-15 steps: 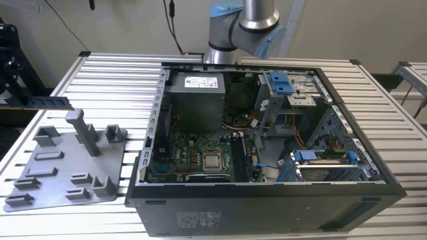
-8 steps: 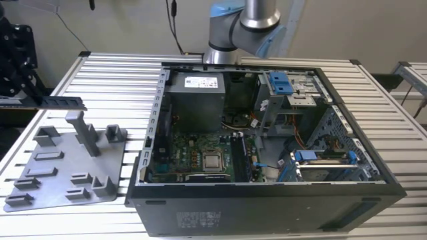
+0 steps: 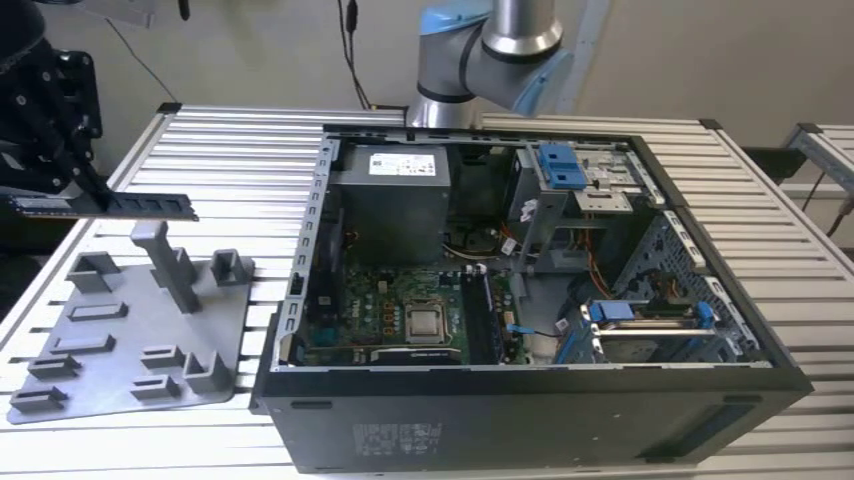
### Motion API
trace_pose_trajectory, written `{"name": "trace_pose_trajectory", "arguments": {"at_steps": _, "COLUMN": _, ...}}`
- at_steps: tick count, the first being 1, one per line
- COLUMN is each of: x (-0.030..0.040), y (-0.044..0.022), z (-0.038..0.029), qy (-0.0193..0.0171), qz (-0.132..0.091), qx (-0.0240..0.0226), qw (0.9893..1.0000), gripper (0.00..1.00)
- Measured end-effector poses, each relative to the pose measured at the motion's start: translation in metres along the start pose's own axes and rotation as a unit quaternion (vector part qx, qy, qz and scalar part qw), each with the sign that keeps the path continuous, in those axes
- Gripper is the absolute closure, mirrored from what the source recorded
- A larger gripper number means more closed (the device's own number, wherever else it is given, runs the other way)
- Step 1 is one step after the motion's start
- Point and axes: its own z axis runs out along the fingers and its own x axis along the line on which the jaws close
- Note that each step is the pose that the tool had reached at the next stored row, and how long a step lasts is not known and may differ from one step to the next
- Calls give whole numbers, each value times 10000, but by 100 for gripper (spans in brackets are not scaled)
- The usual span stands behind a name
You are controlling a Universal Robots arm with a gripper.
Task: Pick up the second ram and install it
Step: 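Pick up the second ram and move it above second insertion slot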
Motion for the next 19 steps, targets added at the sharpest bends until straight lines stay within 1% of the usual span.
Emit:
{"name": "trace_pose_trajectory", "arguments": {"at_steps": 12, "x": -11, "y": -318, "z": 7, "qy": 0, "qz": -1, "qx": 0, "qw": 10000, "gripper": 85}}
{"name": "trace_pose_trajectory", "arguments": {"at_steps": 15, "x": -14, "y": -409, "z": 9, "qy": 0, "qz": -1, "qx": 0, "qw": 10000, "gripper": 85}}
{"name": "trace_pose_trajectory", "arguments": {"at_steps": 19, "x": -20, "y": -559, "z": 13, "qy": 0, "qz": -1, "qx": -1, "qw": 10000, "gripper": 85}}
